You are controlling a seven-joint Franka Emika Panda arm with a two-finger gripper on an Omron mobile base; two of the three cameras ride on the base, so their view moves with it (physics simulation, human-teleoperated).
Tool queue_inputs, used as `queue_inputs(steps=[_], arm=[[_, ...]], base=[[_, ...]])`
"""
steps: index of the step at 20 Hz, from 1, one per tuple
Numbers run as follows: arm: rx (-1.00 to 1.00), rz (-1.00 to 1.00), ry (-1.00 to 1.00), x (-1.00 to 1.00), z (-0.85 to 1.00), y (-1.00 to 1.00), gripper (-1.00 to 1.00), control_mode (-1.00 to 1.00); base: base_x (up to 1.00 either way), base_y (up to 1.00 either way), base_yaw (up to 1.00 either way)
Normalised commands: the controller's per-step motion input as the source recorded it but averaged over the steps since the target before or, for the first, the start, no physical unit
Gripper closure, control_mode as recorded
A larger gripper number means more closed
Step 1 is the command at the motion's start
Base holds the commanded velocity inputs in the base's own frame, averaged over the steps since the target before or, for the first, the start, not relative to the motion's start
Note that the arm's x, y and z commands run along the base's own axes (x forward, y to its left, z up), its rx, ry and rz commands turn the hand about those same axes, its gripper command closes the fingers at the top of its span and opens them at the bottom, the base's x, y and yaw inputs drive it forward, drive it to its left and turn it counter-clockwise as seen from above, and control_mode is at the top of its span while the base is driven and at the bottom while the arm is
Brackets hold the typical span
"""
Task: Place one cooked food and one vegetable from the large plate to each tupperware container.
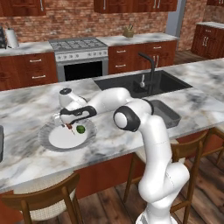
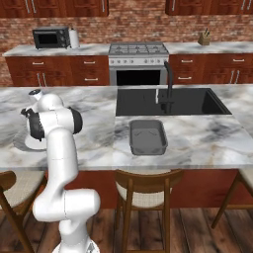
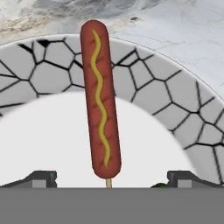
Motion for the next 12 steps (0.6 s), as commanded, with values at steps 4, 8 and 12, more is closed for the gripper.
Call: queue_inputs(steps=[4, 8, 12], arm=[[-0.01, 0.02, 0.0, 0.0, -0.08, 0.03, -1.0, -1.0], [-0.02, 0.0, 0.0, 0.01, -0.11, 0.0, -1.0, -1.0], [-0.05, 0.0, -0.01, 0.04, -0.21, 0.0, -1.0, -1.0]], base=[[0.0, 0.0, 0.0], [0.0, 0.0, 0.0], [0.0, 0.0, 0.0]])
